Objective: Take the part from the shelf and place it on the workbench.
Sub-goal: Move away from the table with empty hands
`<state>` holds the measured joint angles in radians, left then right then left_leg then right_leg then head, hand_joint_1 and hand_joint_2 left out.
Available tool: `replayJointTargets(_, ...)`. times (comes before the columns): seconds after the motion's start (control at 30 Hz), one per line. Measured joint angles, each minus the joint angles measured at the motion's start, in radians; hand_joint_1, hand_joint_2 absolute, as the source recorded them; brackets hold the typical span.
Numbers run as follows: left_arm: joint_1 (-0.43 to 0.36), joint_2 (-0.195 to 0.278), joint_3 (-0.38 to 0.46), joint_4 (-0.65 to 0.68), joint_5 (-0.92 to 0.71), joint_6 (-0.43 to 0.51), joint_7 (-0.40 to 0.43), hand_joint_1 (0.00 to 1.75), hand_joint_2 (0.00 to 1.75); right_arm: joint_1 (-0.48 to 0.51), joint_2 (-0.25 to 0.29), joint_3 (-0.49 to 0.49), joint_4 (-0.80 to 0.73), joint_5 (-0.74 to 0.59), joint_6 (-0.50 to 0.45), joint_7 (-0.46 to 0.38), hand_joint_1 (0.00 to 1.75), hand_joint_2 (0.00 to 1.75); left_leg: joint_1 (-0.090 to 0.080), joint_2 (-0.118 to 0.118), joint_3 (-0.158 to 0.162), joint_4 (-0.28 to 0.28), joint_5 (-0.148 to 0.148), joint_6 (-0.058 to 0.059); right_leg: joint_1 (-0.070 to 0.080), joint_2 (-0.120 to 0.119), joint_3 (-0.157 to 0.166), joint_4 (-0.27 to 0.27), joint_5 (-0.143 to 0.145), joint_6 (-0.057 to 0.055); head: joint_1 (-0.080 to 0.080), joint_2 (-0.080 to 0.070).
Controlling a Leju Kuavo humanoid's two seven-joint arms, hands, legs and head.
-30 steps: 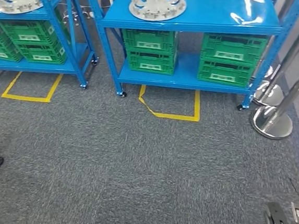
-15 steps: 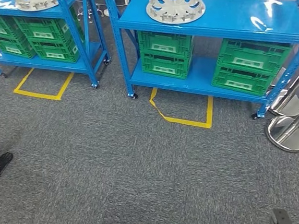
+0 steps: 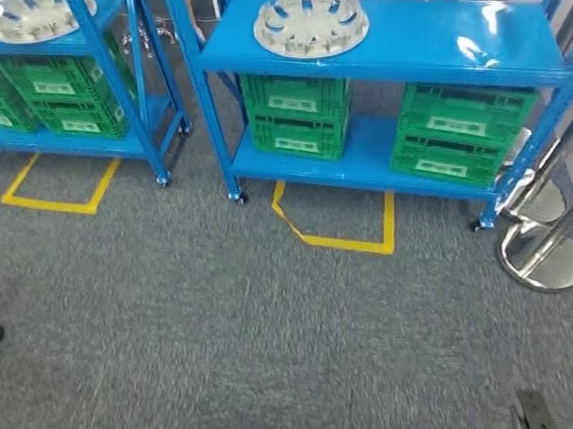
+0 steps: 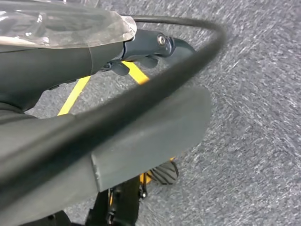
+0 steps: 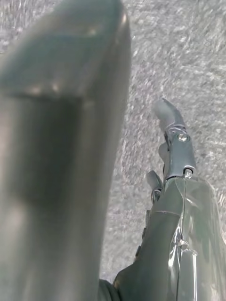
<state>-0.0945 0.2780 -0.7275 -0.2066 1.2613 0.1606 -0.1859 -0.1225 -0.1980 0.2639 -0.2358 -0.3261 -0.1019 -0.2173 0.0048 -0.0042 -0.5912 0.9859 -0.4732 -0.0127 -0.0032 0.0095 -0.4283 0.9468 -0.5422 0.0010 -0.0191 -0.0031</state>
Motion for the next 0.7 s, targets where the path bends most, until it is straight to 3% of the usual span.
replayJointTargets(0.1,0.003,0.001,0.0,0.0,0.003,0.0,0.001,0.0,0.0,0.0,0.0,0.0,0.0,-0.001,0.0,-0.001,0.0,0.0,0.003,0.002,0.029,-0.016,0.014,0.026,0.001,-0.001,0.018,0.021,-0.014,0.015,0.007,0.0)
replayJointTargets(0.13,0.003,0.002,0.0,0.0,0.004,0.0,0.001,0.0,0.0,-0.001,0.0,0.0,0.0,-0.001,0.0,-0.001,0.0,0.0,0.003,0.003,0.042,-0.018,0.012,0.032,0.0,-0.002,0.003,0.054,-0.029,0.018,0.012,0.0)
replayJointTargets(0.23,0.0,0.003,0.0,0.0,0.004,0.0,0.001,0.0,0.0,0.0,0.0,0.0,0.0,-0.002,0.0,-0.001,0.0,0.0,-0.001,0.006,0.066,-0.02,-0.006,0.04,-0.001,-0.004,-0.114,0.247,-0.105,0.027,0.029,0.0)
replayJointTargets(0.27,0.0,0.002,0.0,0.0,0.004,0.0,0.001,0.0,0.0,0.002,0.0,0.0,0.0,-0.003,0.0,-0.001,0.0,0.0,-0.002,0.007,0.075,-0.02,-0.013,0.041,-0.001,-0.005,-0.15,0.288,-0.122,0.028,0.033,0.0)
replayJointTargets(0.3,0.001,0.001,0.0,0.0,0.004,-0.001,0.0,0.0,0.0,0.004,0.0,0.0,0.0,-0.005,0.0,0.0,0.0,0.0,-0.004,0.008,0.086,-0.02,-0.021,0.041,-0.001,-0.005,-0.17,0.294,-0.119,0.027,0.037,0.0)
replayJointTargets(0.33,0.002,0.001,0.0,0.0,0.003,-0.001,-0.002,0.0,0.0,0.005,0.0,0.0,0.001,-0.006,0.0,0.0,0.0,0.0,-0.005,0.009,0.099,-0.02,-0.031,0.04,0.0,-0.006,-0.172,0.26,-0.091,0.025,0.042,0.0)
replayJointTargets(0.4,0.002,0.0,0.0,0.0,0.002,-0.005,-0.004,0.0,0.0,0.007,0.0,0.0,0.001,-0.009,0.0,0.0,0.0,0.0,-0.006,0.015,0.128,-0.021,-0.05,0.038,0.003,-0.018,-0.151,0.14,0.009,0.013,0.051,0.0)
replayJointTargets(0.47,0.001,0.0,0.0,0.0,-0.001,-0.008,-0.006,0.0,0.0,0.005,0.0,0.0,0.003,-0.012,0.0,0.0,0.0,0.0,-0.006,0.024,0.144,-0.024,-0.065,0.03,0.014,-0.036,-0.142,0.067,0.058,-0.001,0.057,0.0)
replayJointTargets(0.53,0.001,-0.001,0.0,0.0,-0.003,-0.009,-0.006,0.0,0.0,0.004,0.0,0.0,0.005,-0.015,0.0,-0.001,0.0,0.0,-0.007,0.031,0.152,-0.02,-0.071,0.019,0.02,-0.034,-0.144,0.057,0.062,-0.013,0.059,0.0)
replayJointTargets(0.6,0.002,-0.003,0.0,0.0,-0.003,-0.009,-0.007,0.0,0.0,0.004,-0.001,-0.001,0.006,-0.015,0.0,-0.002,0.0,0.0,-0.007,0.03,0.155,-0.001,-0.081,0.008,0.016,-0.02,-0.129,0.046,0.076,-0.023,0.058,0.0)
replayJointTargets(0.63,0.001,-0.003,0.0,0.0,-0.002,-0.009,-0.007,0.0,0.0,0.004,-0.001,-0.001,0.006,-0.015,0.0,-0.002,0.0,0.0,-0.006,0.025,0.143,0.026,-0.096,0.004,0.014,-0.014,-0.12,0.042,0.078,-0.026,0.056,0.0)
replayJointTargets(0.7,-0.003,-0.003,0.0,0.0,-0.002,-0.009,-0.007,0.0,0.0,0.0,-0.001,-0.001,0.006,-0.014,0.001,-0.002,0.0,0.0,-0.003,0.014,0.084,0.134,-0.155,-0.006,0.012,-0.001,-0.118,0.037,0.079,-0.031,0.045,0.0)
